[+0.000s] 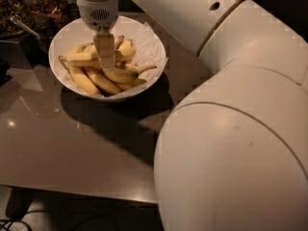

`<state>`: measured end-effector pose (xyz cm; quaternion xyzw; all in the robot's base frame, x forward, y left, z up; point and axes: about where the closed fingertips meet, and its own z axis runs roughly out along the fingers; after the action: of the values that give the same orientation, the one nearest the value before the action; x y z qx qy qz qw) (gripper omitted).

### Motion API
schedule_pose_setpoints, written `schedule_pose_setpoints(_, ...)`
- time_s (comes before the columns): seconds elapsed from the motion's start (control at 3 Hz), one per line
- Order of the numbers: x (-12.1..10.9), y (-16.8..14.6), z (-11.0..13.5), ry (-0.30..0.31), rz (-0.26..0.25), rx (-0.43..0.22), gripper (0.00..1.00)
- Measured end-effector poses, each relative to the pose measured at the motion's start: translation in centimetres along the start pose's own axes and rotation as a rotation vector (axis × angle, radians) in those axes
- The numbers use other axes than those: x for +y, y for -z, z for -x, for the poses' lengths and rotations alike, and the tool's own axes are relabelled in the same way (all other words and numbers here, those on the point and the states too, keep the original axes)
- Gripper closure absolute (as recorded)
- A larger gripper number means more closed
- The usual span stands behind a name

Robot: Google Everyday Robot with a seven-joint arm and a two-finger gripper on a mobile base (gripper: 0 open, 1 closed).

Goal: Pick banana from white bowl

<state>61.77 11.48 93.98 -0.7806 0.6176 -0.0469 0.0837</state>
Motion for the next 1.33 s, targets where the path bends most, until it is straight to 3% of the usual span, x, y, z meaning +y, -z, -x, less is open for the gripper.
schedule_pose_setpoints(0.33,0.2,-0.7,-0.4,-0.006,0.021,0.008,0.38)
schedule_pose_setpoints(1.0,2.3,-0.2,-1.0,0.021,0.012,0.056,0.83)
schedule_pose_setpoints(1.33,0.9,-0.4,0.0,0.023,-0.039,0.021,1.0)
